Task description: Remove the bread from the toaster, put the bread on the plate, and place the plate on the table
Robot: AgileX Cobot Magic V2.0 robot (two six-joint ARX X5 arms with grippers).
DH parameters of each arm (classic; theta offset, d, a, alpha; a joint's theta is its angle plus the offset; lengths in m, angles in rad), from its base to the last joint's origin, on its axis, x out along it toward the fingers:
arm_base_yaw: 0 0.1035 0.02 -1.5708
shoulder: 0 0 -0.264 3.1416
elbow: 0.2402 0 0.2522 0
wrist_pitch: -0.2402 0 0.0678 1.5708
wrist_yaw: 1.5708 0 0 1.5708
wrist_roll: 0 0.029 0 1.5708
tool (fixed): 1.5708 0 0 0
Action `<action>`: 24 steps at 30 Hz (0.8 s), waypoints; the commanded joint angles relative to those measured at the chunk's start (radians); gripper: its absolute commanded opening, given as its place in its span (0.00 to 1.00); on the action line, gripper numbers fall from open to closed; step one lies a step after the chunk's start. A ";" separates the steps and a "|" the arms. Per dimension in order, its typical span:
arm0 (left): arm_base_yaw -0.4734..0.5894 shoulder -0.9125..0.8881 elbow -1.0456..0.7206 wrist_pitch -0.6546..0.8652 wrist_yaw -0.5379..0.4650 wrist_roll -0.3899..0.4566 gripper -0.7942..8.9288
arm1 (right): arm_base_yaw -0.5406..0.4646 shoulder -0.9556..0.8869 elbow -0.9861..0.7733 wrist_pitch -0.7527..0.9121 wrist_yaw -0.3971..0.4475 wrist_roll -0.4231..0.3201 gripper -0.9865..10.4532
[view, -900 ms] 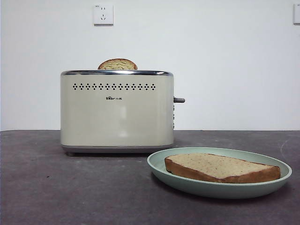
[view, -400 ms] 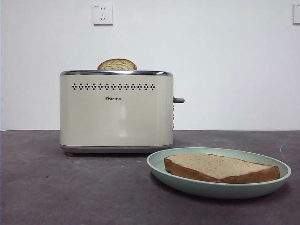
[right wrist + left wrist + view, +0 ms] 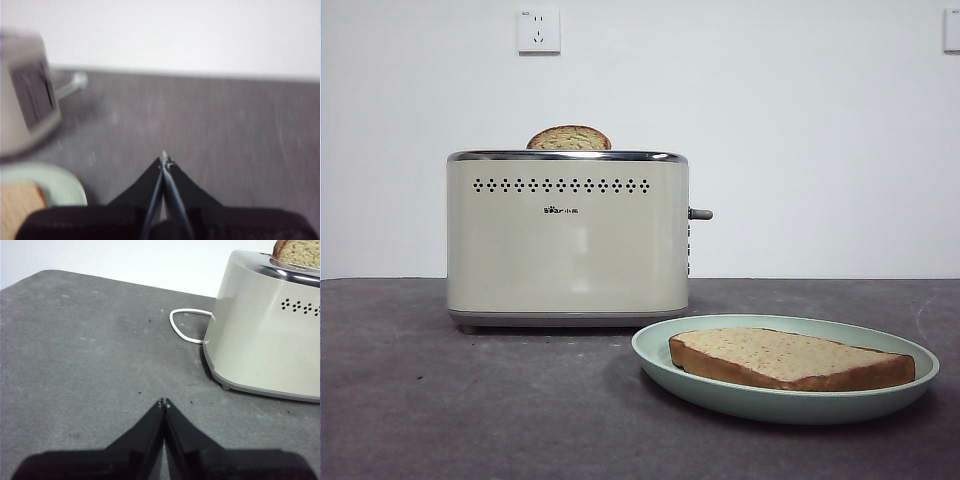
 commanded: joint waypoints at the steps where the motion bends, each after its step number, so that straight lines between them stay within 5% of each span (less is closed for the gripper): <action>1: 0.003 -0.001 -0.013 0.006 -0.002 0.011 0.08 | -0.032 -0.034 -0.070 0.004 -0.001 0.055 0.09; 10: 0.003 -0.001 -0.013 0.006 -0.001 0.011 0.08 | -0.063 -0.192 -0.068 -0.243 0.009 0.063 0.09; 24: 0.003 -0.001 -0.013 0.006 -0.002 0.011 0.08 | -0.108 -0.260 -0.068 -0.235 0.026 0.106 0.09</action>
